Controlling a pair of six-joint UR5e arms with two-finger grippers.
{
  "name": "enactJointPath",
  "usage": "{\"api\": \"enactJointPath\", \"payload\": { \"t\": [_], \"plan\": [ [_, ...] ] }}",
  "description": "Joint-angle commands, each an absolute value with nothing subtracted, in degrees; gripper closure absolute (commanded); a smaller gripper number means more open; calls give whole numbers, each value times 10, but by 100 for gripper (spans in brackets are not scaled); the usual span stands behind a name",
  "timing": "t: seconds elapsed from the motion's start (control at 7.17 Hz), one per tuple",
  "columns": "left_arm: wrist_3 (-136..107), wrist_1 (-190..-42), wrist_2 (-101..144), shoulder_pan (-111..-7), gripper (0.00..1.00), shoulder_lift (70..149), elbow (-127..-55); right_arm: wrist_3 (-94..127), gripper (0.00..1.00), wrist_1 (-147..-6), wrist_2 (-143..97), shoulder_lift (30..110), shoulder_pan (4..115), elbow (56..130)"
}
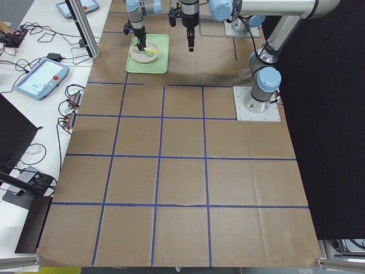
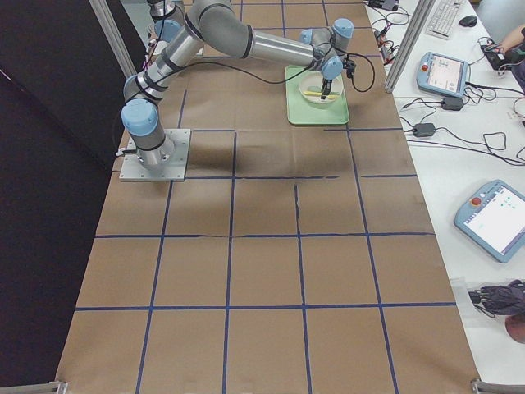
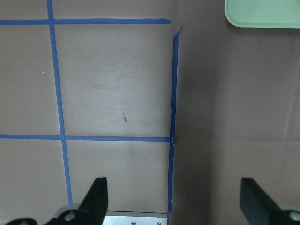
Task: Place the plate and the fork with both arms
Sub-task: 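Close the right gripper on the yellow fork's handle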
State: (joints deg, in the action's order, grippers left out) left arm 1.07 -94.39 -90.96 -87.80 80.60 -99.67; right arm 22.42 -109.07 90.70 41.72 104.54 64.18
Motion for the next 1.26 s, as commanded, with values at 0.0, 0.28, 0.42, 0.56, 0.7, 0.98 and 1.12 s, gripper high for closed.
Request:
{"api": "enactJointPath", "payload": {
  "t": [0.0,0.28,0.42,0.56,0.7,0.98,1.12],
  "plan": [
    [11,-944,-910,-878,0,806,-997,224,50,-1091,908,416,1046,642],
    [11,-944,-910,-878,0,806,-997,225,50,-1090,907,416,1046,642],
    [11,-944,-910,-878,0,806,-997,225,50,-1090,907,416,1046,642],
    [11,-944,-910,-878,0,806,-997,225,62,-1090,907,415,1046,642],
    [11,-944,-910,-878,0,806,-997,224,74,-1090,907,416,1046,642],
    [11,-944,-910,-878,0,806,-997,224,88,-1090,906,416,1046,640],
    [11,-944,-910,-878,0,806,-997,224,95,-1090,905,417,1047,638]
  ]
}}
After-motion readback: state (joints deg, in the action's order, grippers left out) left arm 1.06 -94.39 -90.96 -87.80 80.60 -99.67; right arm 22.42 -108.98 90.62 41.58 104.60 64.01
